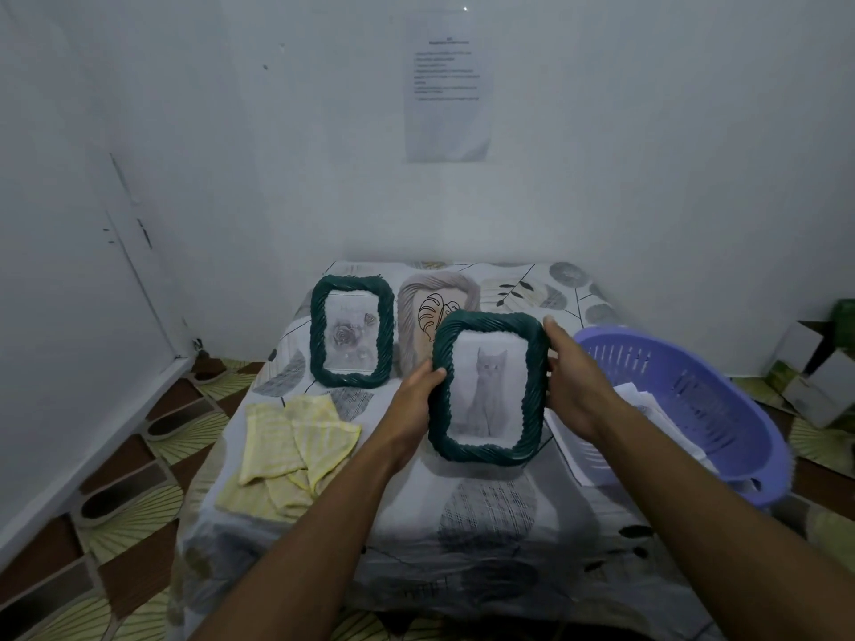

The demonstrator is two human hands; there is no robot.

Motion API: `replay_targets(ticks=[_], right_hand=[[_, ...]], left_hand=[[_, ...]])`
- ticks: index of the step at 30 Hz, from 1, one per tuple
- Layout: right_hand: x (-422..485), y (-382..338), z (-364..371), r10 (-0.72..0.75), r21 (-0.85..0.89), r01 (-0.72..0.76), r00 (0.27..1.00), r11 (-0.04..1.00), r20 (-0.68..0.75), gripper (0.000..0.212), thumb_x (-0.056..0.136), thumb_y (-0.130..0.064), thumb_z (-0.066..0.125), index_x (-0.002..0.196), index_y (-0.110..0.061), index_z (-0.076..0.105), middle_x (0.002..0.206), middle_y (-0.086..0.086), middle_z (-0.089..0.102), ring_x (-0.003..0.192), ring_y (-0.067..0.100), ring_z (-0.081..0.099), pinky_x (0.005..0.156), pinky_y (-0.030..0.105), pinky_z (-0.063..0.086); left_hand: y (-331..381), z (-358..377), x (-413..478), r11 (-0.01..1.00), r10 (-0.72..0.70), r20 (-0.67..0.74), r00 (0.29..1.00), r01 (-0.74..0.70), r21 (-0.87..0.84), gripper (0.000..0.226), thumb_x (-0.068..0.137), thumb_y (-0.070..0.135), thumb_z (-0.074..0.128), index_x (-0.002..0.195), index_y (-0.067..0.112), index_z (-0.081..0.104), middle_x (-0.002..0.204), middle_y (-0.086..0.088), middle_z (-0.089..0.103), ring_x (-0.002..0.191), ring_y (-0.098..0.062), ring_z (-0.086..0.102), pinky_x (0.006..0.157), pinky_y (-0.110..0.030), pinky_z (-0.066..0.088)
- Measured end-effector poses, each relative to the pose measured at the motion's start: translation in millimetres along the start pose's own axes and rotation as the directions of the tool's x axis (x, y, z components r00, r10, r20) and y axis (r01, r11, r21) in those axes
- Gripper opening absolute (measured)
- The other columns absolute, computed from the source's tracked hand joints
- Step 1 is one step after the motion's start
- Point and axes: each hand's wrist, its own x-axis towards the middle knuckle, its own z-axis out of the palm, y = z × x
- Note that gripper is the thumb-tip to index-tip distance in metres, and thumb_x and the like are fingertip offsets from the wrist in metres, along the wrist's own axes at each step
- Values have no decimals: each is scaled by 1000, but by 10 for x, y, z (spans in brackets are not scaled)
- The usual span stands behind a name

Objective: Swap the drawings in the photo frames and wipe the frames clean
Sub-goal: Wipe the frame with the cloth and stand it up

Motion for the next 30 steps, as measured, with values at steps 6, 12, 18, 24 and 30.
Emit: replay_targets(ticks=[6,12,18,24,30], right_hand=[[253,-313,-120,-53,9,55,992,998,-112,37,94,-52,47,102,-23,69,91,2,68,85,24,61,71,36,47],[580,-704,-293,-171,149,204,964,968,-204,32,97,-45,47,92,-22,68,87,-1,67,81,18,61,79,35,52],[959,-716,-352,-186,151,225,954,963,-235,29,97,-41,47,87,-23,67,83,-3,67,75,13,61,76,31,52],[1276,-560,-409,-109,6,113,968,994,-225,25,94,-38,49,80,-22,62,76,-2,62,69,13,56,62,25,45],[1542,-439,-496,-80,-143,47,969,989,-234,29,91,-43,50,88,-19,65,93,6,69,84,23,64,80,36,53]], left_hand=[[55,53,171,958,87,49,995,-97,270,27,102,33,36,105,20,60,110,0,66,106,-19,61,94,-36,48],[-514,-333,314,181,294,230,928,-291,940,35,94,45,39,115,22,55,113,2,58,101,-17,53,82,-31,42],[-772,-440,333,-54,300,270,915,-266,963,54,90,53,36,125,16,55,136,-5,51,126,-24,45,106,-39,33],[-810,-486,362,-48,290,256,922,-253,966,56,91,56,34,129,19,52,142,-3,47,130,-21,41,109,-38,30],[-834,-496,378,-58,294,256,921,-250,966,51,92,55,35,129,23,50,142,3,45,129,-17,40,108,-36,29]])
